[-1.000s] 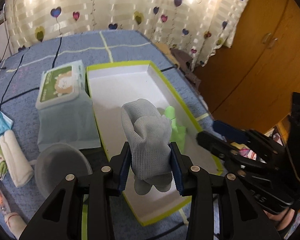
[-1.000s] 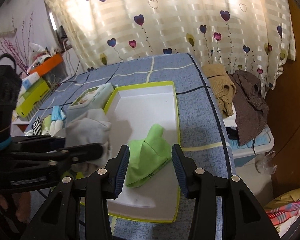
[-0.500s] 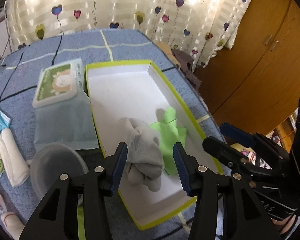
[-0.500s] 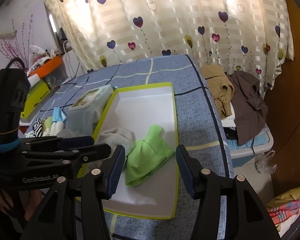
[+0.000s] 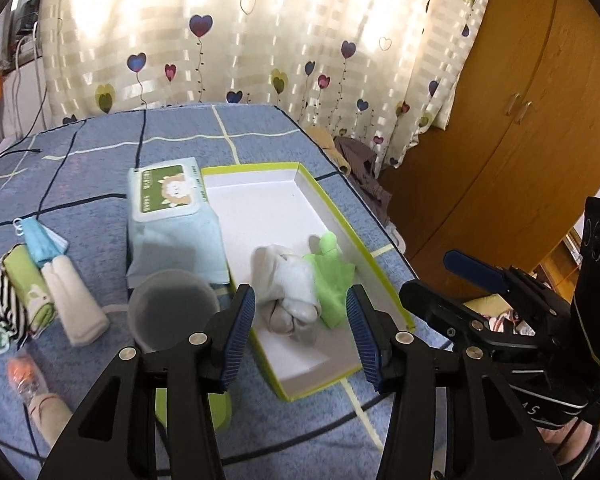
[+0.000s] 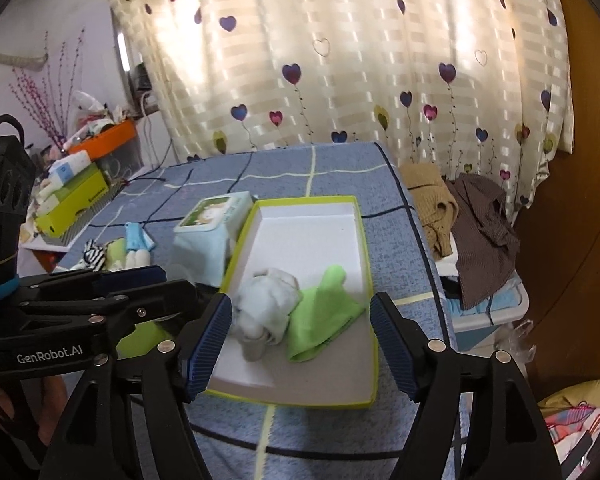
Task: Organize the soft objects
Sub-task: 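Lift both tools away from the tray back toward the pile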
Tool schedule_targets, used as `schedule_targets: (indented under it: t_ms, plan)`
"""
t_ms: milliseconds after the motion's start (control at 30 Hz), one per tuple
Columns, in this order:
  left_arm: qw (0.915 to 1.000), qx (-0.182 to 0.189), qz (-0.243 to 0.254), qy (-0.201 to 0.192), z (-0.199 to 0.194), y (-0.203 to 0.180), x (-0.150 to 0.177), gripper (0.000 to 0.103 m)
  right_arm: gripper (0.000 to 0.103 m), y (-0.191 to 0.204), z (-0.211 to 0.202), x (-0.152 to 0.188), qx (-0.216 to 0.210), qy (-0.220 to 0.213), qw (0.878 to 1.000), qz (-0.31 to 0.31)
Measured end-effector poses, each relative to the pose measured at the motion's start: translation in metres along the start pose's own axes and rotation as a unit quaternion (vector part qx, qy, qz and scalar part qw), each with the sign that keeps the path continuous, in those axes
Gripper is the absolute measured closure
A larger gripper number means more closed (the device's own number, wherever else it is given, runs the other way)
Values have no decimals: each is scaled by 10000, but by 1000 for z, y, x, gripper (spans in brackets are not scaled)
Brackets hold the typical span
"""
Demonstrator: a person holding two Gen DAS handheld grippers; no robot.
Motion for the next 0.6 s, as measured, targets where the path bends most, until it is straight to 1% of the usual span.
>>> schedule_targets:
  t_ms: [167, 300, 600]
  plan:
    - [9998, 1, -5, -195, -21, 3, 6, 54, 31, 20, -15, 2, -170, -59, 9997, -190]
    - [9996, 14, -32, -296, -34, 6, 11, 54, 31, 31, -20, 2, -166, -74, 9994, -285]
    - [9992, 6, -172, -367, -50, 18, 24, 54, 31, 50, -26, 4, -176, -62, 9992, -366]
Point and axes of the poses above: each gripper's, at about its wrist camera, not at the fingertips, and z roughly the way its jaws point, y to its left, x to its underside, the point moved 4 cm from there along z, roughly the way its jaws point, and after that the axes turned 11 degrees about x, right-handed, at the moved point
